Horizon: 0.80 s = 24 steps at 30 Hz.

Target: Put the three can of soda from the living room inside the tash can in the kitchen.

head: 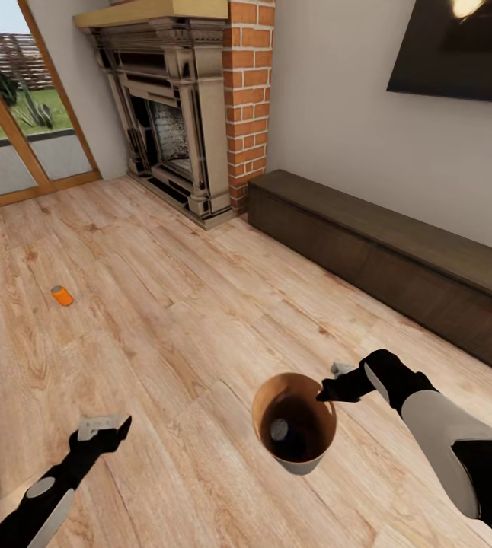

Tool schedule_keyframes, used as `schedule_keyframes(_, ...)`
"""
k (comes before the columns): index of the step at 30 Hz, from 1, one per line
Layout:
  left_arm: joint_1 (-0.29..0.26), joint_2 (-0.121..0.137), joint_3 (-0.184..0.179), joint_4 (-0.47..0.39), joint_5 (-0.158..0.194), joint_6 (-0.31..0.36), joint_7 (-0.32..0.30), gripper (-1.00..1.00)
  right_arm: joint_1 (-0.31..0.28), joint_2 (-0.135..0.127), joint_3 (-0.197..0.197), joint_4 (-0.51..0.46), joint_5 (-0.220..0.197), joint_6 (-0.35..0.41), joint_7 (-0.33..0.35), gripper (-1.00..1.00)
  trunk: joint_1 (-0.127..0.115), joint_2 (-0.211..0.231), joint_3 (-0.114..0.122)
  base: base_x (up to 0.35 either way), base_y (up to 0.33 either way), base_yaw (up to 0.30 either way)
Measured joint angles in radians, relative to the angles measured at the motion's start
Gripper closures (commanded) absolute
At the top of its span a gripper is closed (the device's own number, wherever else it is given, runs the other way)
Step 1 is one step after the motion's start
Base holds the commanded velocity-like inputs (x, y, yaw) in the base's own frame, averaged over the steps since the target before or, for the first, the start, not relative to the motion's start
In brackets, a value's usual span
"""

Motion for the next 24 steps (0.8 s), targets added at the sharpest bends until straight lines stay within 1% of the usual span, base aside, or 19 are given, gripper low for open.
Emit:
schedule_keyframes(3,0.002,-0.005,0.0,-0.001,-0.001,0.0,0.0,-1.0,0.0,0.004,-0.004,-0.001,-0.015,0.009,-0.001,1.0,0.0,0.0,0.0,0.0,-0.005,0.0)
schedule_keyframes(7,0.003,-0.007,0.0,-0.002,0.0,0.001,0.0,-1.0,0.0,0.005,-0.003,-0.001,0.003,0.006,-0.004,1.0,0.0,0.0,0.0,0.0,-0.027,-0.001)
schedule_keyframes(9,0.004,-0.007,0.0,-0.001,-0.001,0.001,0.0,-1.0,0.0,0.005,-0.008,-0.001,0.0,0.008,-0.004,1.0,0.0,0.0,0.0,0.0,-0.011,-0.033)
schedule_keyframes(11,0.004,-0.007,0.0,0.0,0.0,0.001,0.0,-1.0,0.0,0.005,-0.018,-0.001,-0.008,0.012,-0.004,1.0,0.0,0.0,0.0,0.0,-0.007,-0.073)
schedule_keyframes(13,0.004,-0.008,-0.001,0.001,0.0,0.001,0.0,-1.0,0.0,0.004,-0.045,-0.001,-0.007,0.012,-0.007,1.0,0.0,0.0,0.0,0.0,-0.003,-0.148)
schedule_keyframes(18,0.004,-0.008,-0.001,0.002,-0.001,0.0,0.0,-1.0,0.0,-0.002,-0.092,-0.001,-0.001,0.012,-0.009,1.0,0.0,0.0,0.001,0.0,-0.001,-0.2)
schedule_keyframes(24,0.004,-0.018,0.0,0.003,-0.003,-0.001,0.001,-1.0,0.0,-0.004,-0.112,-0.001,-0.002,0.015,-0.008,1.0,0.0,0.0,0.004,0.0,0.0,-0.233)
